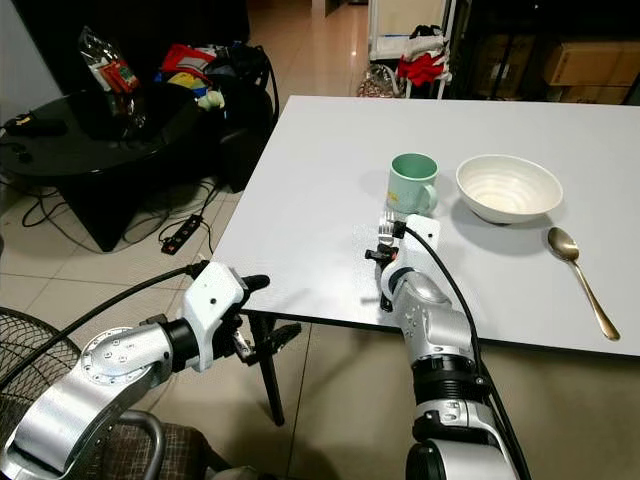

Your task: Setting the table

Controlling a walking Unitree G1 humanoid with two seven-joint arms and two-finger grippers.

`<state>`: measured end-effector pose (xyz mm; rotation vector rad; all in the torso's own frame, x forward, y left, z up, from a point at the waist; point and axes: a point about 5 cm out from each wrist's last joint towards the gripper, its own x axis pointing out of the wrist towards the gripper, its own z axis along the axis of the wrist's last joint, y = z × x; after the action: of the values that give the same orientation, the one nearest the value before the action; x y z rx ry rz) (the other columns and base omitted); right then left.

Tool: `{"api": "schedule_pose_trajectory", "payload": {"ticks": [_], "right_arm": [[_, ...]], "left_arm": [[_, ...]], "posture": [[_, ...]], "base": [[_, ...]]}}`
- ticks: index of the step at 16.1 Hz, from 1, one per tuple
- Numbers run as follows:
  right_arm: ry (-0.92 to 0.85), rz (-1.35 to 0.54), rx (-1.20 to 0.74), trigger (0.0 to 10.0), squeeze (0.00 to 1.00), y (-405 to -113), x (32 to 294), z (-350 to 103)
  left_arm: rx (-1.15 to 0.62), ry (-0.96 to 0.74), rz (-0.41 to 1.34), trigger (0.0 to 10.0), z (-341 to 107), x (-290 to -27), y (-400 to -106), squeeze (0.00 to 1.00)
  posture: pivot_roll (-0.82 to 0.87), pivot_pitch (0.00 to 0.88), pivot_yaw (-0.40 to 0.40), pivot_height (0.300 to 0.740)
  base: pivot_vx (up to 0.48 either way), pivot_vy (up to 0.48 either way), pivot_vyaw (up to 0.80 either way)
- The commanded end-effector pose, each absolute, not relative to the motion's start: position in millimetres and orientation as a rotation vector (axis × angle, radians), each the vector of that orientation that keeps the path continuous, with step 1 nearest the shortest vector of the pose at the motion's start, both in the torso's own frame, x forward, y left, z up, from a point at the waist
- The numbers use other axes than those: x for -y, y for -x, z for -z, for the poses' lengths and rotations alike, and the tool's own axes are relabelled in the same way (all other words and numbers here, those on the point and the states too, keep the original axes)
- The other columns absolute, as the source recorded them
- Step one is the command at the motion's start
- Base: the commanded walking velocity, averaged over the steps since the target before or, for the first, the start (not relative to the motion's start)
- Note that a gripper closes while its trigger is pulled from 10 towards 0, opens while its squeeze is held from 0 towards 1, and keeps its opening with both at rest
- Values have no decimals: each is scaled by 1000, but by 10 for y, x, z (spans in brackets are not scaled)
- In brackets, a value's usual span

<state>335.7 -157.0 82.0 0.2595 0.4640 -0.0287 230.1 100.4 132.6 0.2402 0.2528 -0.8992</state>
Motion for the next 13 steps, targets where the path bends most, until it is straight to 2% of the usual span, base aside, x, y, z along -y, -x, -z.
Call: {"api": "schedule_pose_trajectory", "payload": {"ticks": [1,3,5,7,8,9,10,12,13], "right_arm": [[-273,45,-532,10000,1000,-3297,1565,-681],[-273,59,-515,10000,1000,-3280,1594,-714],[-268,28,-434,10000,1000,-3199,1604,-949],[-221,1,-363,10000,1000,-2981,1608,-1237],[-213,-9,-358,10000,1000,-2931,1600,-1280],[-138,-9,-321,10000,1000,-2821,1623,-1377],[-140,-21,-309,10000,1000,-2774,1609,-1403],[-146,-90,-217,10000,1000,-2551,1501,-1503],[-95,-105,-207,10000,992,-2459,1469,-1497]], "left_arm": [[-245,-250,886,10000,-1351,-1006,-2316,0],[-247,-243,885,10000,-1349,-1000,-2311,0],[-203,-204,813,10000,-1423,-1038,-2362,0],[-110,-198,644,10000,-1521,-1127,-2461,0],[-85,-199,615,10000,-1545,-1149,-2472,0],[-95,-173,521,10000,-1549,-1230,-2502,0],[-92,-154,491,10000,-1556,-1264,-2514,0],[-83,-145,399,10000,-1570,-1374,-2544,0],[-84,-132,368,10000,-1562,-1411,-2551,0]], "posture": [[68,0,88,740],[68,0,90,740],[70,0,88,740],[66,0,90,740],[66,0,90,740],[63,0,91,740],[59,0,91,740],[59,0,73,740],[60,0,72,740]], "base": [[0,0,0],[0,0,0],[0,0,0],[0,0,0],[0,0,0],[0,0,0],[0,0,0],[0,-367,0],[0,-480,0]]}}
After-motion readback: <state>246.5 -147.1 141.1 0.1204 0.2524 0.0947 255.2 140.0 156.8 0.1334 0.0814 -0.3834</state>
